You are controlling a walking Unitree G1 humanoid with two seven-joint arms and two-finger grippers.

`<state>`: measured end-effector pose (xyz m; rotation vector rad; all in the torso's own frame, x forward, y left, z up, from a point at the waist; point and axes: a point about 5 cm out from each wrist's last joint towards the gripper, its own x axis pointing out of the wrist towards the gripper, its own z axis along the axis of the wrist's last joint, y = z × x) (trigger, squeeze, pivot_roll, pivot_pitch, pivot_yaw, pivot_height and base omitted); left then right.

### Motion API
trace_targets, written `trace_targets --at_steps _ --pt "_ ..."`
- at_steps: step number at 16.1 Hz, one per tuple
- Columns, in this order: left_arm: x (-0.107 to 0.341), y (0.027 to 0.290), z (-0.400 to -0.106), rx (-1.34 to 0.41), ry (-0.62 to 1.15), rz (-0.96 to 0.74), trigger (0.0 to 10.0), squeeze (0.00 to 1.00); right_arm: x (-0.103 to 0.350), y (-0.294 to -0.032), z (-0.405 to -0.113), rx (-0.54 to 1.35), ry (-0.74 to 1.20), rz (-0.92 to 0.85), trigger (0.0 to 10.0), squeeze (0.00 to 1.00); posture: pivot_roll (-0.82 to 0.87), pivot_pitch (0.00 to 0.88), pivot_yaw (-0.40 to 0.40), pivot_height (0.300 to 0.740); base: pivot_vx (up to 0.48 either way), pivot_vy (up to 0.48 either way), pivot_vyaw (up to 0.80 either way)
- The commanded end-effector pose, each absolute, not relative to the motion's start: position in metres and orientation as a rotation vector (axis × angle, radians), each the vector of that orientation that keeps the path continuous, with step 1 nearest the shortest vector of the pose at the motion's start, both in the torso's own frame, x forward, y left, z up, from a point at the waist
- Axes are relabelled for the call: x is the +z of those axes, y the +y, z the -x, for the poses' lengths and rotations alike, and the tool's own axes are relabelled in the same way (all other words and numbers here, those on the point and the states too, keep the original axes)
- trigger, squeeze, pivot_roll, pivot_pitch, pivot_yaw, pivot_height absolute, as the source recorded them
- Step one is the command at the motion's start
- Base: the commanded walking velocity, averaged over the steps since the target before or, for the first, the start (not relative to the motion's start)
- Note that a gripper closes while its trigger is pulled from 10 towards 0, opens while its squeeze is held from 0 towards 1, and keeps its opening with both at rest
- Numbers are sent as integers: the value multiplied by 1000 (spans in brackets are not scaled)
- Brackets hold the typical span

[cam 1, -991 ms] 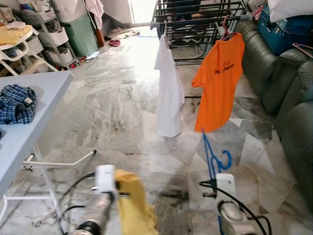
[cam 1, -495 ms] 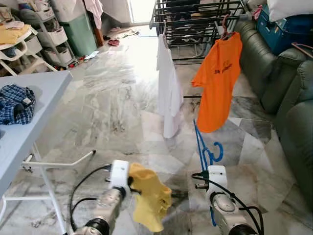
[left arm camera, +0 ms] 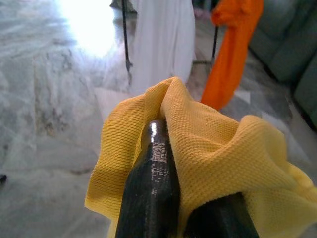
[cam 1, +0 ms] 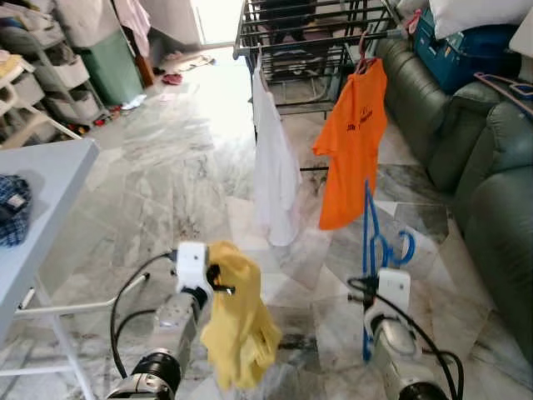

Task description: Hang hanger

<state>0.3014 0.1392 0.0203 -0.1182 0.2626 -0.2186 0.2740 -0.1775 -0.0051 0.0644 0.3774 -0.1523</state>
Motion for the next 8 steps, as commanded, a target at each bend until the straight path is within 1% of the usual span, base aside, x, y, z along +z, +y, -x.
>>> trace_targets --at_steps 1,3,4,8 --pt "29 153 -304 -173 207 120 10000 0 2 -172 -276 -126 342 -68 10000 0 -265 0 136 740 465 0 0" --pt "33 164 -302 -101 188 158 10000 0 11 -173 -275 -120 303 -103 10000 0 -268 0 137 740 463 0 0" --pt "34 165 -301 -98 179 155 10000 0 16 -172 -275 -105 286 -87 10000 0 -268 0 135 740 465 0 0" --pt "33 161 -296 -117 191 142 10000 0 31 -160 -281 -42 254 -62 10000 0 -272 0 136 740 465 0 0"
